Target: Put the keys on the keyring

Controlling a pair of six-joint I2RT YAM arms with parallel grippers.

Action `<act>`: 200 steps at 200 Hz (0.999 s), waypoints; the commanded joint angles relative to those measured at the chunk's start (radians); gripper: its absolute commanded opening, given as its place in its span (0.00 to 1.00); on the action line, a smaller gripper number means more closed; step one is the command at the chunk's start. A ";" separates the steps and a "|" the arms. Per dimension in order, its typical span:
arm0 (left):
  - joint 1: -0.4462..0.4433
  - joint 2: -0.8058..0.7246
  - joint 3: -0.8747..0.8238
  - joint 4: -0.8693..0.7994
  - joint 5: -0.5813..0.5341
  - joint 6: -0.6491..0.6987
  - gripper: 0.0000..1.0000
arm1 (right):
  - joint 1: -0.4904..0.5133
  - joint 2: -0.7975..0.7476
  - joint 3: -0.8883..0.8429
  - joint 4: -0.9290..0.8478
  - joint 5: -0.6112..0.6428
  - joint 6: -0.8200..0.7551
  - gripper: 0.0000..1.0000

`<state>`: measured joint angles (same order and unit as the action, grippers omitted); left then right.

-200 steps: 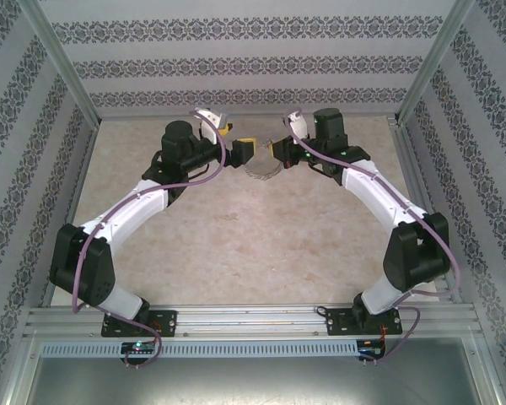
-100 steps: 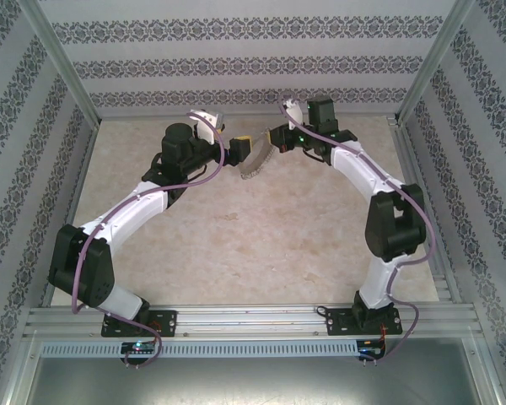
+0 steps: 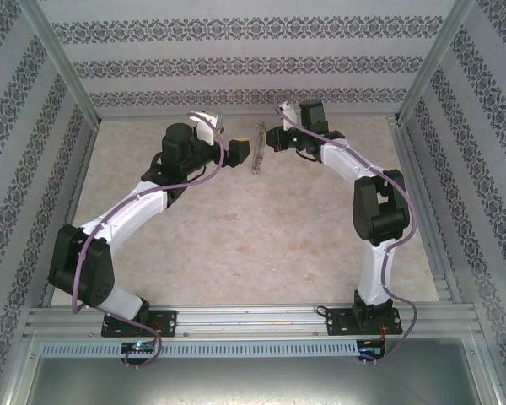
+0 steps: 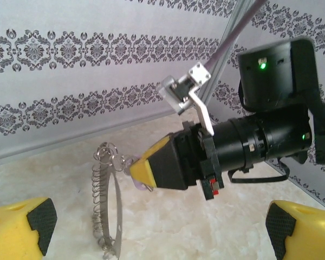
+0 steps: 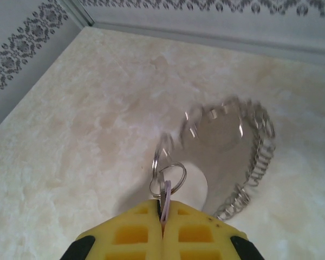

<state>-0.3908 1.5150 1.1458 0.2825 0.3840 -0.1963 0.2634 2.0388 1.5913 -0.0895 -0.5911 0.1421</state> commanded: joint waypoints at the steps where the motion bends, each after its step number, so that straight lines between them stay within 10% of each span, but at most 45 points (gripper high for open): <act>1: 0.010 -0.011 0.029 -0.010 0.012 -0.022 1.00 | -0.017 -0.051 -0.076 0.075 0.005 0.025 0.00; 200: 0.008 0.023 0.022 0.029 0.090 -0.114 1.00 | -0.020 -0.164 -0.502 0.183 -0.020 0.090 0.00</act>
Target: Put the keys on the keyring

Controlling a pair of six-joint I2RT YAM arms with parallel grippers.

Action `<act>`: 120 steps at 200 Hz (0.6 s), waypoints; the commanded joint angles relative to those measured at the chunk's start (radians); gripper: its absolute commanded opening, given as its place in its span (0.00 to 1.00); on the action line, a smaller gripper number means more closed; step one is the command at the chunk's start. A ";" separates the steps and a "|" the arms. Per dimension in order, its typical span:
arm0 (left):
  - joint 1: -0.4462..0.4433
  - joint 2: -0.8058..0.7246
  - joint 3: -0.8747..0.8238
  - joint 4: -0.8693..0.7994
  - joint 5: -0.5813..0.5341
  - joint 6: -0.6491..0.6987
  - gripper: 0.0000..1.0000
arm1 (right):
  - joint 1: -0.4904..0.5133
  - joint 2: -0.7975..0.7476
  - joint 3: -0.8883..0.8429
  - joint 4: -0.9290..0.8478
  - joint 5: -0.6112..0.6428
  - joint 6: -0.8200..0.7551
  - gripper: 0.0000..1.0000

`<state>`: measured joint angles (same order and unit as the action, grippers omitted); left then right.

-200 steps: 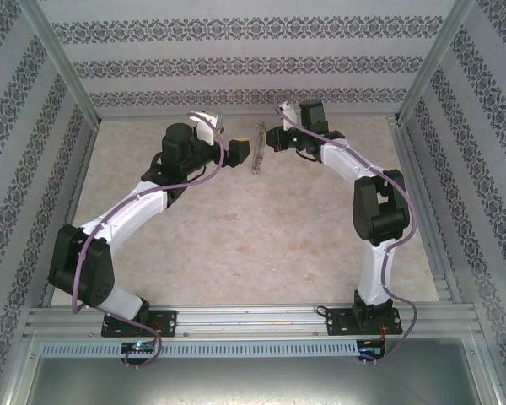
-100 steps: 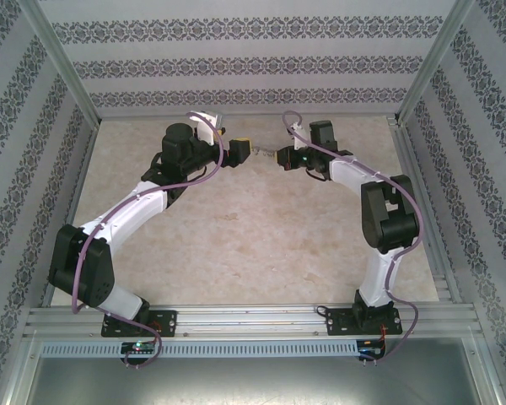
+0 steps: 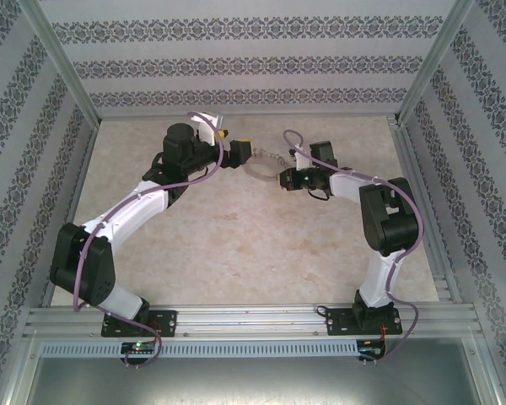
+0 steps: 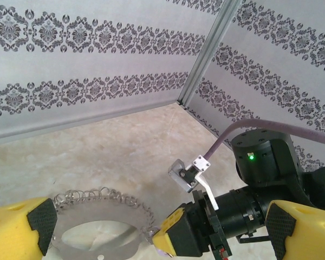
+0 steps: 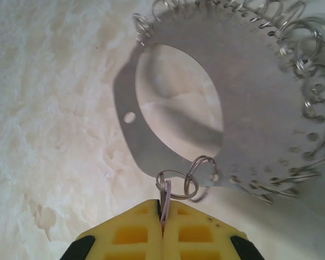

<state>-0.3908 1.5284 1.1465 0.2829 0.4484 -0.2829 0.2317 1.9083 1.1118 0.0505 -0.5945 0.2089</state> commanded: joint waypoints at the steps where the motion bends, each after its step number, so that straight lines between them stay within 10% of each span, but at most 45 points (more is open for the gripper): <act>1: 0.008 0.009 0.022 0.028 0.026 -0.027 1.00 | 0.012 -0.033 -0.024 0.044 -0.016 0.025 0.00; 100: 0.007 0.026 0.026 0.033 0.043 -0.044 1.00 | 0.080 0.016 -0.069 0.022 -0.003 0.068 0.00; 120: 0.007 0.031 0.029 0.033 0.046 -0.044 1.00 | 0.094 0.015 -0.081 0.019 -0.006 0.068 0.18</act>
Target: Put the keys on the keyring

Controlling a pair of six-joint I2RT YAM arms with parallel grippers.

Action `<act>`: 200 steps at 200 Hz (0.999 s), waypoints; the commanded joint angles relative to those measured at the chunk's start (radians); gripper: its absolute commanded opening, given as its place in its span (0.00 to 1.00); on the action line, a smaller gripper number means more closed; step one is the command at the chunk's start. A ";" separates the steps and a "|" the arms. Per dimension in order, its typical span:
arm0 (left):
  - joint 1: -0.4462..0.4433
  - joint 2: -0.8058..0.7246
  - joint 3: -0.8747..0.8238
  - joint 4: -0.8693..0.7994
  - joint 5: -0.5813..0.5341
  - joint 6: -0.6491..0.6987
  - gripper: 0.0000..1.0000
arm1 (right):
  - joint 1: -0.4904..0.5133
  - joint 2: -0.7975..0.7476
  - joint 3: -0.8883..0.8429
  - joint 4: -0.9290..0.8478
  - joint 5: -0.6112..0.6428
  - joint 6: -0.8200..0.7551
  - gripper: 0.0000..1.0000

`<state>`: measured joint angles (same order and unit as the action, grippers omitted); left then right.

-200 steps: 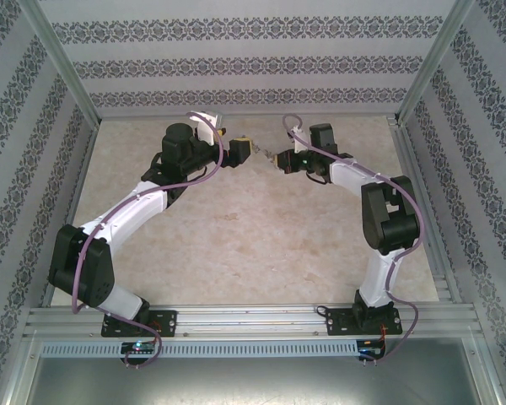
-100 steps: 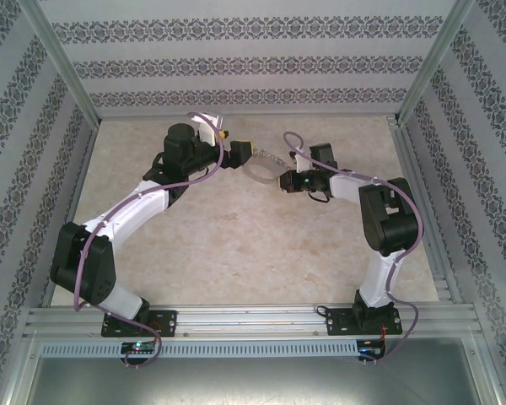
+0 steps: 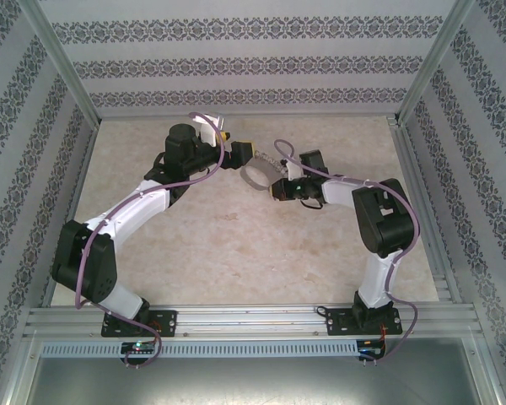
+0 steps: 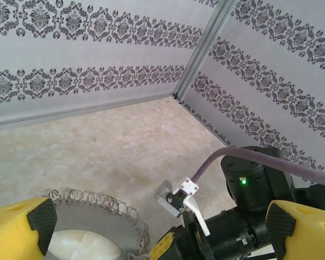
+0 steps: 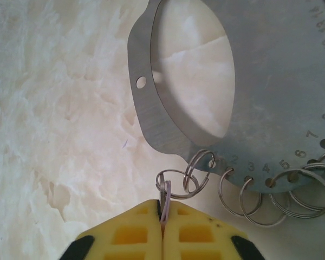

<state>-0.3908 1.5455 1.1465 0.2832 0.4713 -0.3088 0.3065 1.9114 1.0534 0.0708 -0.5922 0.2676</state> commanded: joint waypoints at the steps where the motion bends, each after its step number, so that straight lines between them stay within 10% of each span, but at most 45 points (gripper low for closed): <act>1: 0.007 0.014 0.029 0.033 0.024 -0.018 1.00 | 0.021 0.012 -0.024 -0.002 -0.009 0.010 0.19; 117: 0.007 0.021 0.056 0.022 0.030 -0.008 1.00 | 0.109 -0.053 -0.080 0.052 -0.075 0.071 0.34; 200: 0.007 -0.005 0.011 -0.004 -0.049 0.013 1.00 | -0.073 -0.444 -0.149 -0.062 0.051 0.085 0.60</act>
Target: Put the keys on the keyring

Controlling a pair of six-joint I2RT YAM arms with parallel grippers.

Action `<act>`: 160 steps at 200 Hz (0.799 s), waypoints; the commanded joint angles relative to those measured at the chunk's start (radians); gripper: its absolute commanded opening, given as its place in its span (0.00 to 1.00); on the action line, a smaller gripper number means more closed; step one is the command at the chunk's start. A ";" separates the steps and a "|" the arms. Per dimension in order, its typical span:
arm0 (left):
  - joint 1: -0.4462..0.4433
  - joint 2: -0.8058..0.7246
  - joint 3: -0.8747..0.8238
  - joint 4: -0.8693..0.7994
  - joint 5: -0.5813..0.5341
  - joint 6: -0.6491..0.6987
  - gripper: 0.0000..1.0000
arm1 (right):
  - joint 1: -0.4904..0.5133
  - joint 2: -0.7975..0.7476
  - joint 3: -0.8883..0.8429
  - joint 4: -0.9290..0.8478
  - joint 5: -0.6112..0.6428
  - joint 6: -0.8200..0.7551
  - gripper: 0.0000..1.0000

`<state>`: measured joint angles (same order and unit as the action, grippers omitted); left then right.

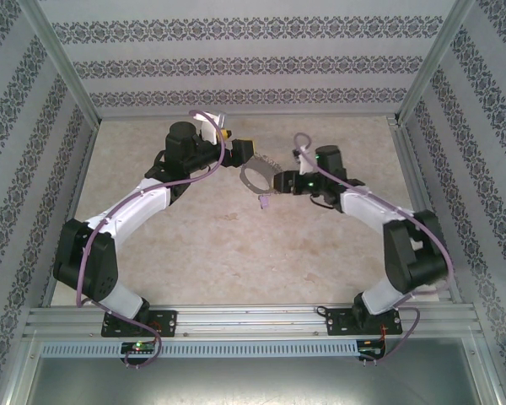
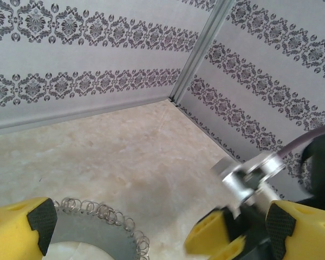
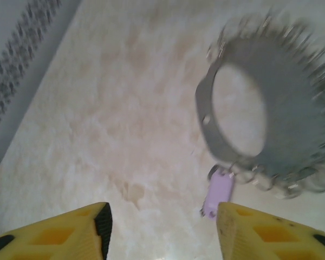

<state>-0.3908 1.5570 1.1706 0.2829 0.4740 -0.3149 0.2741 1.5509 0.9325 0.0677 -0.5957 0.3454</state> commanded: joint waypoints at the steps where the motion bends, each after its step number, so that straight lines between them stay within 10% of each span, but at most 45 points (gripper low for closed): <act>1: 0.007 -0.018 -0.015 -0.004 -0.054 0.020 1.00 | -0.043 -0.088 -0.028 -0.058 0.056 0.007 0.60; 52: 0.007 -0.075 -0.127 -0.021 -0.208 0.045 1.00 | -0.130 -0.303 -0.095 -0.090 0.223 -0.009 0.97; 160: 0.084 -0.349 -0.563 0.168 -0.687 0.402 1.00 | -0.200 -0.465 -0.373 0.253 0.781 -0.129 0.98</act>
<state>-0.3698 1.2701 0.6750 0.3687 -0.0814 -0.0372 0.0803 1.0969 0.6090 0.1654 0.0303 0.3035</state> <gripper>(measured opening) 0.998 0.977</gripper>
